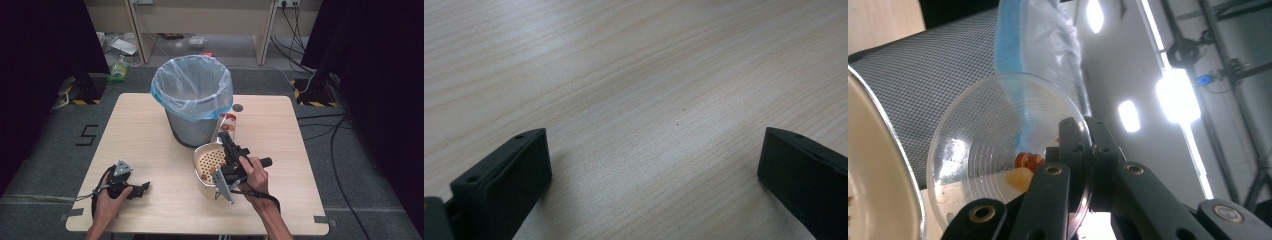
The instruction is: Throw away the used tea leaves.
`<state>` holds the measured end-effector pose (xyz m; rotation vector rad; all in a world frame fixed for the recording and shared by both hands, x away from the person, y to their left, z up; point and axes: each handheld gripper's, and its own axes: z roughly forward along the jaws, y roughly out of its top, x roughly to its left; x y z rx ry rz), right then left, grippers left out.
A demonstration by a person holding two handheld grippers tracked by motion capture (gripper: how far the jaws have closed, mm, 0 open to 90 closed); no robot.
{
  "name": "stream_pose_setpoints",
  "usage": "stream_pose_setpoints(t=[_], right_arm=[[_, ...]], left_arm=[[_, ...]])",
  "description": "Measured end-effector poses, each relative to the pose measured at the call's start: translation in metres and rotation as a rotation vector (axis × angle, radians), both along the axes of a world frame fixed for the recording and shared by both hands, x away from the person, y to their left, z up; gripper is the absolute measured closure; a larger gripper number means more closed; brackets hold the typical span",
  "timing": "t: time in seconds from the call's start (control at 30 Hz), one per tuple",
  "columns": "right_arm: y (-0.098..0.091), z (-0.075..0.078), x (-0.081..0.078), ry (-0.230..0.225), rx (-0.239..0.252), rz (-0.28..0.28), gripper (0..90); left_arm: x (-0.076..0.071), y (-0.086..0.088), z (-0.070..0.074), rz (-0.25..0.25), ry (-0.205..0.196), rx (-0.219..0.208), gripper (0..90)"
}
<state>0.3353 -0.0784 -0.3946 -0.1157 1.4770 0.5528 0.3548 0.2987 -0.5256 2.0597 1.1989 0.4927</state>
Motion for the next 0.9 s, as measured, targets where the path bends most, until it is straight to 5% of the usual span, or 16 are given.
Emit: stream_pose_setpoints(t=[0.13,0.23,0.4,0.47,0.57,0.63,0.9], right_arm=[[-0.002,-0.001,-0.001,-0.01,0.024,0.002,87.9],[-0.001,-0.006,0.002,-0.008,-0.008,-0.016,87.9],[0.002,-0.001,-0.007,-0.077,-0.027,0.023,87.9],[0.001,-0.003,-0.001,-0.049,-0.034,-0.019,87.8],[0.002,-0.004,-0.005,-0.081,-0.054,0.006,87.9],[0.0,-0.006,0.0,-0.049,-0.04,-0.022,87.8],[0.002,0.002,-0.009,-0.092,-0.029,0.006,87.8]], left_arm=[[0.0,0.0,0.0,0.0,0.0,0.0,0.0],[0.0,0.0,0.0,0.0,0.0,0.0,0.0],[0.0,0.0,0.0,0.0,0.0,0.0,0.0],[0.0,0.0,0.0,0.0,0.0,0.0,0.0],[0.0,0.0,0.0,0.0,0.001,0.0,0.0],[0.0,0.0,0.0,-0.001,0.0,0.0,0.0],[0.0,0.0,0.0,0.0,0.0,-0.001,0.0]])
